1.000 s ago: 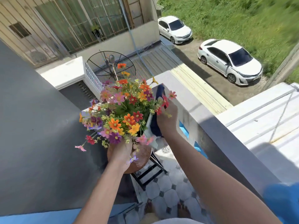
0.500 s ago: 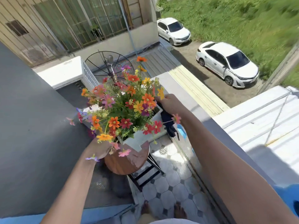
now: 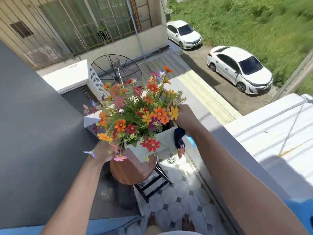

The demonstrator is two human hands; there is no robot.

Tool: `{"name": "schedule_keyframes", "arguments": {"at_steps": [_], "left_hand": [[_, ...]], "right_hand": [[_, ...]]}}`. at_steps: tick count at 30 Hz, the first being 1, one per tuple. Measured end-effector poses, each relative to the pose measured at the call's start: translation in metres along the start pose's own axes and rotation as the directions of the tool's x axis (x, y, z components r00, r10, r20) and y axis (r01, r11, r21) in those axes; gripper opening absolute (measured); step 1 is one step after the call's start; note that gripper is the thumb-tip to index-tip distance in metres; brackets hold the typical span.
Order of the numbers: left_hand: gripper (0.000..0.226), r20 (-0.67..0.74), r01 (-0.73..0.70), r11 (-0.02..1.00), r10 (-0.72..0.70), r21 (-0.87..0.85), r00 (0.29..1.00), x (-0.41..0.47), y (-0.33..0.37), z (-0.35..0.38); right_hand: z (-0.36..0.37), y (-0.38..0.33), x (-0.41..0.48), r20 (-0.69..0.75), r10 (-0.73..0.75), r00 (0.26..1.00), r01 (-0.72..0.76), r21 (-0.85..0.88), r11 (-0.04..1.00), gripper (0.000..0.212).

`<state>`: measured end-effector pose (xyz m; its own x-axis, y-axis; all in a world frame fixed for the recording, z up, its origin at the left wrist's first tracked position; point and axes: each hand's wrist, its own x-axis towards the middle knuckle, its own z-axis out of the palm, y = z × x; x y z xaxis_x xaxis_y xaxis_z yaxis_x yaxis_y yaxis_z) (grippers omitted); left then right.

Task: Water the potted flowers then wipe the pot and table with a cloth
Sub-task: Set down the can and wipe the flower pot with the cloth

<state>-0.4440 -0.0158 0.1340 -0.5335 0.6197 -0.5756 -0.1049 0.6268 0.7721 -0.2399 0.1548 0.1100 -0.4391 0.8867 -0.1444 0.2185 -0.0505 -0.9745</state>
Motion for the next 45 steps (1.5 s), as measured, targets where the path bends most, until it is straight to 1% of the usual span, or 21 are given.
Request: {"name": "schedule_keyframes", "arguments": {"at_steps": [1, 2, 3, 4, 5, 6, 7, 8, 9, 14, 17, 20, 24, 27, 30, 33, 35, 37, 39, 41, 45], "left_hand": [[0.038, -0.096, 0.104, 0.994, -0.108, -0.041, 0.990, 0.001, 0.005, 0.001], [0.031, -0.109, 0.066, 0.997, -0.071, -0.046, 0.991, 0.014, -0.001, -0.004], [0.023, -0.090, 0.083, 0.977, -0.103, -0.196, 0.991, 0.021, -0.004, -0.004], [0.025, -0.038, 0.008, 0.978, -0.016, -0.210, 0.999, 0.023, -0.006, -0.002], [0.034, -0.039, -0.095, 0.963, 0.088, -0.253, 0.995, 0.025, -0.006, 0.004], [0.038, -0.078, -0.164, 0.955, 0.149, -0.246, 0.986, 0.020, -0.004, 0.012], [0.038, -0.125, -0.206, 0.944, 0.178, -0.259, 0.976, 0.022, -0.006, 0.020], [0.034, -0.200, -0.229, 0.951, 0.188, -0.209, 0.962, 0.017, -0.005, 0.029], [0.030, -0.217, -0.203, 0.956, 0.157, -0.209, 0.963, 0.014, -0.008, 0.038], [0.027, 0.026, -0.129, 0.987, 0.132, -0.098, 0.991, -0.013, -0.016, 0.083], [0.032, 0.072, -0.122, 0.978, 0.136, -0.171, 0.988, -0.013, -0.002, 0.098], [0.039, -0.011, -0.059, 0.979, 0.058, -0.195, 0.998, 0.001, 0.004, 0.104], [0.024, -0.083, -0.074, 0.978, 0.059, -0.196, 0.995, 0.011, 0.003, 0.100], [0.026, -0.052, -0.049, 0.964, 0.036, -0.262, 0.998, 0.009, 0.003, 0.093], [0.026, -0.012, -0.069, 0.957, 0.068, -0.280, 0.998, 0.003, 0.001, 0.091], [0.025, 0.019, -0.121, 0.968, 0.128, -0.220, 0.992, -0.003, -0.004, 0.091], [0.026, 0.022, -0.117, 0.969, 0.125, -0.218, 0.992, -0.006, -0.004, 0.092], [0.028, 0.023, -0.103, 0.964, 0.112, -0.247, 0.993, -0.008, -0.002, 0.093], [0.030, 0.016, -0.110, 0.957, 0.119, -0.267, 0.993, -0.007, 0.001, 0.094], [0.032, 0.014, -0.120, 0.945, 0.131, -0.304, 0.991, -0.006, 0.006, 0.093], [0.034, -0.003, -0.138, 0.932, 0.145, -0.335, 0.989, -0.002, 0.016, 0.085]], "right_hand": [[0.001, 0.008, 0.004, -0.048, -0.007, 0.999, 0.008, 0.017, 1.000, 0.050], [0.005, 0.012, 0.005, -0.091, 0.011, 0.996, -0.006, 0.052, 0.999, 0.051], [0.007, 0.013, 0.005, -0.122, 0.043, 0.992, -0.034, 0.069, 0.997, 0.048], [0.009, 0.013, 0.005, -0.151, 0.074, 0.986, -0.059, 0.104, 0.993, 0.037], [0.012, 0.013, 0.006, -0.188, 0.090, 0.978, -0.065, 0.134, 0.989, 0.026], [0.014, 0.012, 0.008, -0.219, 0.103, 0.970, -0.067, 0.166, 0.984, 0.024], [0.017, 0.011, 0.008, -0.253, 0.118, 0.960, -0.073, 0.181, 0.981, 0.026], [0.020, 0.009, 0.007, -0.290, 0.114, 0.950, -0.059, 0.189, 0.980, 0.028], [0.022, 0.008, 0.007, -0.333, 0.100, 0.938, -0.041, 0.181, 0.983, 0.028], [0.037, 0.004, 0.001, -0.430, 0.102, 0.897, -0.009, 0.212, 0.977, 0.025], [0.045, 0.004, -0.004, -0.437, 0.072, 0.897, 0.009, 0.180, 0.984, 0.031], [0.055, 0.006, -0.016, -0.437, 0.028, 0.899, 0.028, 0.121, 0.992, 0.031], [0.071, 0.010, -0.033, -0.459, -0.032, 0.888, 0.089, 0.103, 0.991, 0.027], [0.074, 0.010, -0.041, -0.417, -0.092, 0.904, 0.144, 0.094, 0.985, 0.021], [0.069, 0.012, -0.040, -0.407, -0.116, 0.906, 0.142, 0.033, 0.989, 0.031], [0.053, 0.010, -0.023, -0.443, -0.095, 0.892, 0.142, 0.073, 0.987, 0.014], [0.043, 0.007, -0.007, -0.497, -0.106, 0.861, 0.156, 0.059, 0.986, 0.029], [0.038, 0.002, -0.002, -0.517, -0.143, 0.844, 0.173, 0.010, 0.985, 0.033], [0.044, -0.004, -0.009, -0.507, -0.158, 0.847, 0.204, 0.035, 0.978, 0.034], [0.058, -0.003, -0.026, -0.447, -0.175, 0.877, 0.227, 0.066, 0.972, 0.023], [0.080, 0.014, -0.062, -0.339, -0.266, 0.902, 0.281, -0.004, 0.960, 0.036]]}}
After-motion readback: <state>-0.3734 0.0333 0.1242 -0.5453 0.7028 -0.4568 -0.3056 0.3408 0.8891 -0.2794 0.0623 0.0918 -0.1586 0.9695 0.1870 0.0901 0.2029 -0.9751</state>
